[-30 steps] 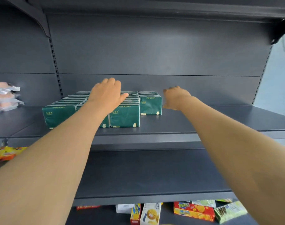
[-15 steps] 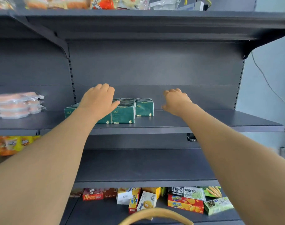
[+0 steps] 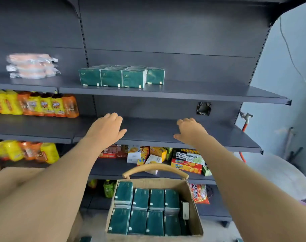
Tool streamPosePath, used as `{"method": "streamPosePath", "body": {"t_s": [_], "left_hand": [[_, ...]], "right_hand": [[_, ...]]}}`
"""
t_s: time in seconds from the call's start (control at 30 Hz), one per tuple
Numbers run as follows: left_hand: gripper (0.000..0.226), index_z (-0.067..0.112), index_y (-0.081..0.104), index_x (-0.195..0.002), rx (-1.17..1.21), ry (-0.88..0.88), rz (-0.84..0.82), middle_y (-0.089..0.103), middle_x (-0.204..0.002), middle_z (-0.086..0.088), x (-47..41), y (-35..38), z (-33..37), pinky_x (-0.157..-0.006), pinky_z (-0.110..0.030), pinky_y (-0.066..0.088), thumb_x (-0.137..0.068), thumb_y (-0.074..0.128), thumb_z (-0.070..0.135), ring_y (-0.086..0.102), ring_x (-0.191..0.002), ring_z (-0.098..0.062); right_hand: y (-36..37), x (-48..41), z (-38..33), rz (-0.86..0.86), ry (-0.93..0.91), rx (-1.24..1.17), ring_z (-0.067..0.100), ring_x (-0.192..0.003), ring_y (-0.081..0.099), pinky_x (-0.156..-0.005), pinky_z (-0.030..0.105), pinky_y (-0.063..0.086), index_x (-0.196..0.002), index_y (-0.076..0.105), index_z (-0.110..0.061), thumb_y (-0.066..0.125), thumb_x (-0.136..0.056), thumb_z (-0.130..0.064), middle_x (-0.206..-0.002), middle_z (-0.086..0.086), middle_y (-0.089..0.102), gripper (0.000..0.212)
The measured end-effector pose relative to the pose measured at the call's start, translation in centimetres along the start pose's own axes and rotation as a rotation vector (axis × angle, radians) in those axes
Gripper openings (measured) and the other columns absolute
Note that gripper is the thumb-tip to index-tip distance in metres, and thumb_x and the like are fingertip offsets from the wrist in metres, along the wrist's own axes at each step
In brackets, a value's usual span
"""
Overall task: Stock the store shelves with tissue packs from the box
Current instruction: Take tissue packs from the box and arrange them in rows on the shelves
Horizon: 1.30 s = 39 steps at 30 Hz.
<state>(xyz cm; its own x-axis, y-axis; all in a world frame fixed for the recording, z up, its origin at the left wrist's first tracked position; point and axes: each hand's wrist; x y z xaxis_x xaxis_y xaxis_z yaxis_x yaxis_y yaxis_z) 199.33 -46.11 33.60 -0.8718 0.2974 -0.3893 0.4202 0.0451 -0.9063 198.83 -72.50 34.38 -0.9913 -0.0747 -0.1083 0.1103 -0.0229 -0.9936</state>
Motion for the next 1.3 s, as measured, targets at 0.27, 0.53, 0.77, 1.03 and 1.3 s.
{"method": "streamPosePath", "body": {"t_s": [0.27,0.53,0.77,1.03,1.3], "left_hand": [[0.047,0.011,0.047,-0.127,0.090,0.065,-0.349,0.049,-0.127,-0.005,4.1,12.8,0.2,-0.090,-0.034,0.044,-0.096,0.043,0.046,0.046,-0.119,-0.021],[0.045,0.012,0.046,-0.128,0.214,0.183,-0.624,0.048,-0.128,-0.003,4.5,26.4,-1.4,-0.088,-0.033,0.045,-0.097,0.041,0.045,0.047,-0.118,-0.020],[0.041,0.013,0.047,-0.124,0.262,0.278,-0.825,0.048,-0.125,-0.002,6.0,34.8,-2.0,-0.090,-0.034,0.045,-0.097,0.040,0.044,0.045,-0.120,-0.019],[0.040,0.013,0.045,-0.129,0.306,0.366,-0.851,0.044,-0.133,-0.001,5.7,40.7,-1.9,-0.093,-0.031,0.039,-0.098,0.043,0.039,0.041,-0.124,-0.019],[0.067,0.012,0.030,-0.145,0.215,0.570,-0.863,0.021,-0.155,-0.003,1.0,46.9,-0.3,-0.114,-0.040,0.026,-0.090,0.061,0.032,0.016,-0.144,-0.020]], "right_hand": [[14.1,0.8,-1.6,-0.330,0.031,-0.050,0.029,-0.121,0.043,-0.094,0.038,0.042,-0.135,0.040,-0.008,0.053,-0.093,-0.035,-0.129,0.012,0.050,0.051],[27.2,-0.4,-4.4,-0.631,0.207,-0.136,0.025,-0.123,0.045,-0.100,0.038,0.043,-0.133,0.044,-0.012,0.058,-0.089,-0.044,-0.132,0.008,0.051,0.056],[34.7,0.6,-6.7,-0.779,0.345,-0.251,0.025,-0.119,0.049,-0.096,0.035,0.045,-0.131,0.046,-0.010,0.062,-0.087,-0.038,-0.128,0.009,0.056,0.055],[41.1,2.2,-7.9,-0.854,0.485,-0.326,0.027,-0.120,0.046,-0.093,0.035,0.045,-0.132,0.046,-0.010,0.062,-0.087,-0.033,-0.126,0.012,0.056,0.054],[45.5,2.7,-8.7,-0.776,0.541,-0.396,0.027,-0.118,0.047,-0.087,0.032,0.044,-0.133,0.046,-0.010,0.060,-0.090,-0.034,-0.122,0.011,0.058,0.051]]}}
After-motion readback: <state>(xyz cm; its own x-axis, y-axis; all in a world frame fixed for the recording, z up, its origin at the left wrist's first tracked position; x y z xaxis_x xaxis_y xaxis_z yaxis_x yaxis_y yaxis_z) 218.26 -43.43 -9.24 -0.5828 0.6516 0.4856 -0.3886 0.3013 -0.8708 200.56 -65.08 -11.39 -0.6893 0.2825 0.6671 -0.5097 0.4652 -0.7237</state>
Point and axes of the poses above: each hand's wrist, its own x-axis away from the middle knuckle, its own y-axis out of the palm, z = x × y
